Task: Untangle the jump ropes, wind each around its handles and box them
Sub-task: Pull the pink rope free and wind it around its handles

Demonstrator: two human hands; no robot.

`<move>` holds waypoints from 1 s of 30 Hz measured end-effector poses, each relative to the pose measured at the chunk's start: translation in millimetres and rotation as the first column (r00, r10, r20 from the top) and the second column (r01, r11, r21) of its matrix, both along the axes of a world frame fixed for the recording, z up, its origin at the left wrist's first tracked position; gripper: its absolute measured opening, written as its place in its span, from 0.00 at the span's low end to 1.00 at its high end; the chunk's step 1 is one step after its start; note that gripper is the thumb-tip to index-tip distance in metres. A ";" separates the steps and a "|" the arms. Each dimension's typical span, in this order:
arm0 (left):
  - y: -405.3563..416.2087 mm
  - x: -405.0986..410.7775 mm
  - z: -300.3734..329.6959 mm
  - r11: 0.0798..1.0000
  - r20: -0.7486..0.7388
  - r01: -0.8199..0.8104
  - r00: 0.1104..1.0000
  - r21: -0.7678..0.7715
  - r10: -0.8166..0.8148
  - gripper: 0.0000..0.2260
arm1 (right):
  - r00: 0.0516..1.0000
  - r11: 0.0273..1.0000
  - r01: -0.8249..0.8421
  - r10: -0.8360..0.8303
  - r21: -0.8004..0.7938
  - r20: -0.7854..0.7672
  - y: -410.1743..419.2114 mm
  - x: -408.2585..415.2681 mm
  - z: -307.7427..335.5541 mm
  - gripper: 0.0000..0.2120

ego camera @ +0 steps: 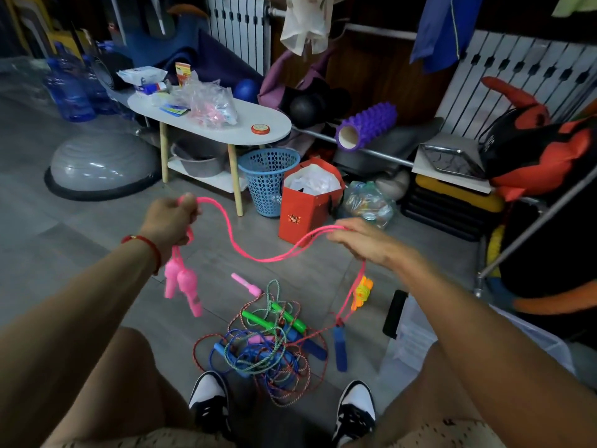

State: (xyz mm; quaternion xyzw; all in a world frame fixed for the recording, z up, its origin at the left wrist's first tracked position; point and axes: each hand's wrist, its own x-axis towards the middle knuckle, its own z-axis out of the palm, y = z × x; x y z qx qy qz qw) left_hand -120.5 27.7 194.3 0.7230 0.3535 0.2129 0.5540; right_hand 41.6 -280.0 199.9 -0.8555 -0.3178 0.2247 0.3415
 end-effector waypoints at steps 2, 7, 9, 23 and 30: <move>-24.2 5.3 -7.7 0.996 -0.028 0.086 0.996 -0.015 -0.086 0.18 | 0.996 0.997 -0.077 0.077 0.009 -0.038 17.6 -11.0 19.9 0.13; -83.1 18.0 -5.1 0.944 0.133 0.261 0.962 -0.200 -0.238 0.17 | 0.924 0.949 -0.287 0.309 -0.128 0.224 60.4 -37.2 32.4 0.16; -101.9 20.5 -0.8 0.920 0.146 0.344 0.936 -0.190 -0.320 0.18 | 0.910 0.946 -0.300 0.324 -0.126 0.260 71.2 -42.7 30.8 0.16; -97.1 18.6 -7.4 0.955 0.135 0.238 0.967 -0.178 -0.216 0.17 | 0.957 0.963 -0.254 0.263 -0.089 0.118 60.1 -40.3 15.8 0.15; -117.1 12.8 -13.9 0.851 -0.011 0.507 0.860 0.135 -0.510 0.19 | 0.936 0.951 -0.296 0.307 -0.084 0.173 61.4 -35.1 4.0 0.10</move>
